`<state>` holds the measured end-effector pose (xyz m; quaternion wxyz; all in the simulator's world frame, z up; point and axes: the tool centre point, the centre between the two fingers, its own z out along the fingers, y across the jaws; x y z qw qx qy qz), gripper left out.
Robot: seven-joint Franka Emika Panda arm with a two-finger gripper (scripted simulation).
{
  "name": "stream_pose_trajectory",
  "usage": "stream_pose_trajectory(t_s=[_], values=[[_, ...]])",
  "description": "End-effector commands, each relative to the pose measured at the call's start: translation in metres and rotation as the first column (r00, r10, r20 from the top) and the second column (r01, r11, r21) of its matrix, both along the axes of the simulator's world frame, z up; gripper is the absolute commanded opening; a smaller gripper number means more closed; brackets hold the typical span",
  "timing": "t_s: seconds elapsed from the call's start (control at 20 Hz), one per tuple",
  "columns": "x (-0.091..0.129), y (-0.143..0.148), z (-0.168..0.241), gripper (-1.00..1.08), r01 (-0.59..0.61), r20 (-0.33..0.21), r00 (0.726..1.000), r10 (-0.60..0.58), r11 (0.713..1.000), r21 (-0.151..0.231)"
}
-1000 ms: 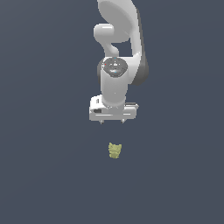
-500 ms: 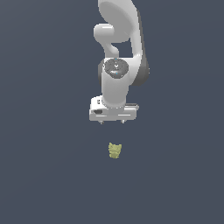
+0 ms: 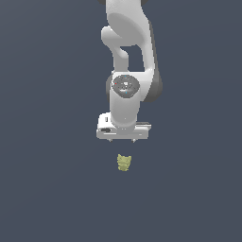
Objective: Pick up the object and move it to a goal position.
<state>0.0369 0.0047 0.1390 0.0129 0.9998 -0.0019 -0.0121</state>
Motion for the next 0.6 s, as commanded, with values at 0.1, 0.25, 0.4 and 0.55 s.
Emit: stream_pose_trajectory(t_s=[0.1, 0.25, 0.4, 0.55], values=[[0.023, 0.002, -0.014, 1.00, 0.049, 0.008, 0.999, -0.049, 0.999, 0.007], [0.037, 0.004, -0.024, 1.00, 0.080, 0.014, 0.997, -0.080, 0.997, 0.012], [0.047, 0.006, -0.033, 1.00, 0.106, 0.018, 0.994, -0.106, 0.994, 0.017], [0.055, 0.007, -0.040, 1.00, 0.126, 0.021, 0.992, -0.126, 0.992, 0.021]])
